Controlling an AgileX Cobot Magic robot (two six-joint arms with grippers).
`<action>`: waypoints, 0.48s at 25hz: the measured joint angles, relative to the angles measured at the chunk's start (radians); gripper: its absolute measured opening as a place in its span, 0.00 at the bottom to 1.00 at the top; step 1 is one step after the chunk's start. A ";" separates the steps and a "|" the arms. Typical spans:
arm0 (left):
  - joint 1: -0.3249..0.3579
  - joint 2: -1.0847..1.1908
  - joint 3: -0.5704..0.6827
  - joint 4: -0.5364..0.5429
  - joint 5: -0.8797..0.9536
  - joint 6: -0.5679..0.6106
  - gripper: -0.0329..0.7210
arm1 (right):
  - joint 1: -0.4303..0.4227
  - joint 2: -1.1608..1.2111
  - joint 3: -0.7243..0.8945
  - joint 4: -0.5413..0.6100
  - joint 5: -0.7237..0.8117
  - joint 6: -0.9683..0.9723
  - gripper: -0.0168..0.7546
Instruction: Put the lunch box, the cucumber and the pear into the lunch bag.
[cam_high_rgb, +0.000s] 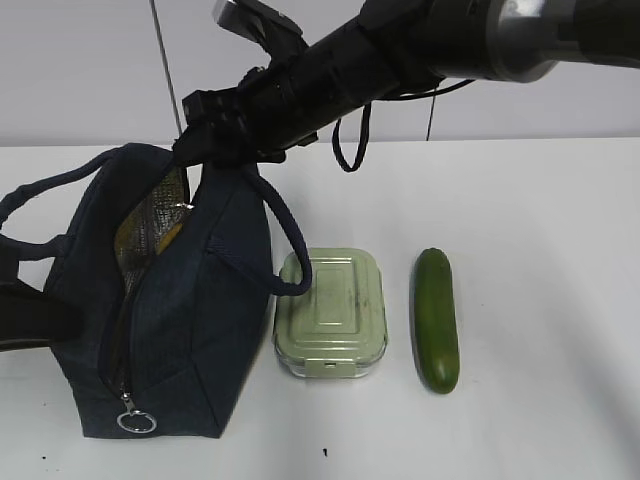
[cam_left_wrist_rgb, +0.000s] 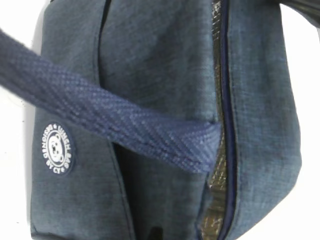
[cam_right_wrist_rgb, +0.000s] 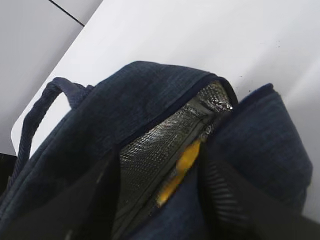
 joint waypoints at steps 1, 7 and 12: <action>0.000 0.000 0.000 0.000 0.000 0.002 0.03 | 0.000 0.000 -0.004 -0.002 0.000 0.000 0.56; 0.000 0.000 0.000 0.002 -0.001 0.004 0.03 | -0.027 -0.024 -0.058 -0.042 0.027 0.000 0.59; 0.000 0.000 0.000 0.002 0.000 0.004 0.03 | -0.070 -0.112 -0.083 -0.159 0.037 0.078 0.59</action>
